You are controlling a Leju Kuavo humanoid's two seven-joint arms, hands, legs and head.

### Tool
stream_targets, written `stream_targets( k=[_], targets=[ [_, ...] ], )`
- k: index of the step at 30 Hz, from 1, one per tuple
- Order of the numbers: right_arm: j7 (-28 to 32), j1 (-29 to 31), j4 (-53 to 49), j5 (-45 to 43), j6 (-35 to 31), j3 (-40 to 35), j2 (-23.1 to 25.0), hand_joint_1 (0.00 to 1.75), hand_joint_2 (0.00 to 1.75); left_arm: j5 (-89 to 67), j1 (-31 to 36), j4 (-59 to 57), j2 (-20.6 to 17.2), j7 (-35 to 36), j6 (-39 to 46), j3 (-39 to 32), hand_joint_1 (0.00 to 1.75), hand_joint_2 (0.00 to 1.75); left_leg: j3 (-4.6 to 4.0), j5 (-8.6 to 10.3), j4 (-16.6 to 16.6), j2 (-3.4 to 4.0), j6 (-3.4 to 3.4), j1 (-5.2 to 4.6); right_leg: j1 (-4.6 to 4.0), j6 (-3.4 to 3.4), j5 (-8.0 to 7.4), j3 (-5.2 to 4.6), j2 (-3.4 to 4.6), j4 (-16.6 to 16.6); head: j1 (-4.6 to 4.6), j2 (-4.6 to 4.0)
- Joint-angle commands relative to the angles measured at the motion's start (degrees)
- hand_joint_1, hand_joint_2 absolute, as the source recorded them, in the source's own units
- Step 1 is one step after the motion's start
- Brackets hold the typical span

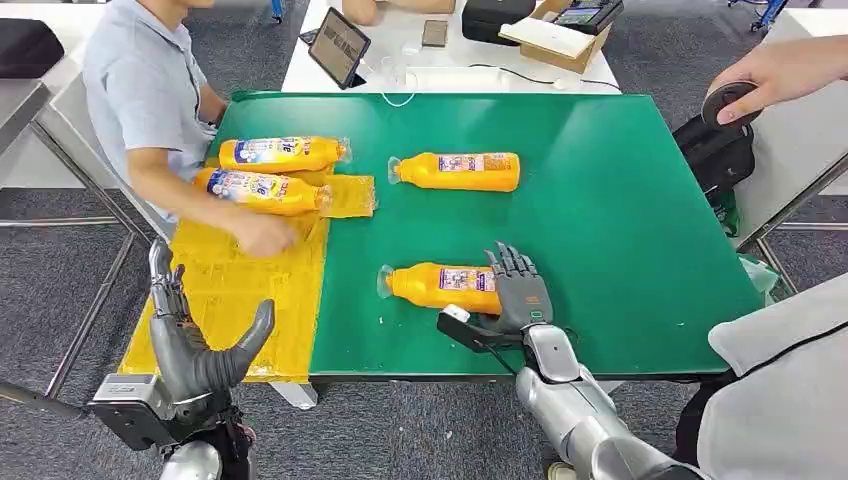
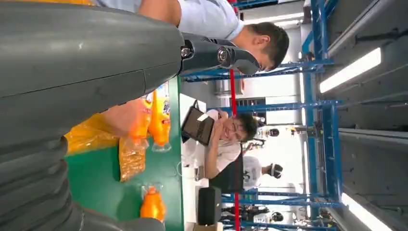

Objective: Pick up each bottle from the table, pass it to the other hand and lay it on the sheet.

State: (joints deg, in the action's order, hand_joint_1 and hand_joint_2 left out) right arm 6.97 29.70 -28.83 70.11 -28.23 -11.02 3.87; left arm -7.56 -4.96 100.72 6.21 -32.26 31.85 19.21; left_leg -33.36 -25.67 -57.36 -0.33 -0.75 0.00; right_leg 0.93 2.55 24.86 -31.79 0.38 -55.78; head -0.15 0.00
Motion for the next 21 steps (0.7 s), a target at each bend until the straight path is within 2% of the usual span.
stream_targets(
  k=[1, 6, 13, 16, 21],
  targets=[
    [-3.0, 3.9, 9.4, -3.7, 12.1, -2.2, -0.3, 1.73, 1.75, 4.3, 3.0, -3.7, -1.4, 2.7, -5.2, 2.9, 0.00, 1.75, 0.08, 0.05, 0.0, -0.06, 0.03, 0.03, -0.04, -0.07, -0.03, 0.12, -0.10, 0.1, 0.00, 0.00],
    [-7.8, 5.1, 9.9, -3.8, 17.8, -3.5, -0.8, 1.75, 1.75, 3.9, 3.5, -4.2, -1.4, 3.4, -5.9, 2.8, 0.00, 1.75, 0.30, 0.10, 0.1, -0.01, 0.01, 0.04, -0.05, -0.09, -0.07, 0.27, -0.12, 0.1, 0.04, 0.00],
    [-7.8, 5.0, 10.0, -5.2, 18.5, -3.1, -1.4, 1.75, 1.75, 3.8, 3.6, -4.7, -1.8, 4.3, -7.2, 2.9, 0.00, 1.75, 0.52, 0.05, 0.1, -0.15, -0.09, 0.06, -0.08, -0.11, -0.04, 0.02, -0.23, 0.2, 0.02, 0.00],
    [-7.8, 5.0, 10.0, -5.2, 18.5, -3.1, -1.4, 1.75, 1.75, 3.8, 3.6, -4.7, -1.8, 4.3, -7.2, 2.9, 0.00, 1.75, 0.64, 0.01, 0.1, -0.09, -0.13, 0.02, -0.04, -0.04, 0.00, 0.67, -0.15, 0.2, 0.02, 0.00],
    [-7.5, 4.7, 9.8, -7.2, 19.4, -2.1, -1.6, 1.75, 1.75, 2.8, 3.5, -5.0, -2.2, 4.8, -7.8, 3.1, 0.00, 1.75, 0.62, 0.07, 0.1, -0.16, -0.14, 0.04, -0.06, -0.06, -0.04, 0.69, -0.23, 0.2, 0.02, 0.00]
  ],
)
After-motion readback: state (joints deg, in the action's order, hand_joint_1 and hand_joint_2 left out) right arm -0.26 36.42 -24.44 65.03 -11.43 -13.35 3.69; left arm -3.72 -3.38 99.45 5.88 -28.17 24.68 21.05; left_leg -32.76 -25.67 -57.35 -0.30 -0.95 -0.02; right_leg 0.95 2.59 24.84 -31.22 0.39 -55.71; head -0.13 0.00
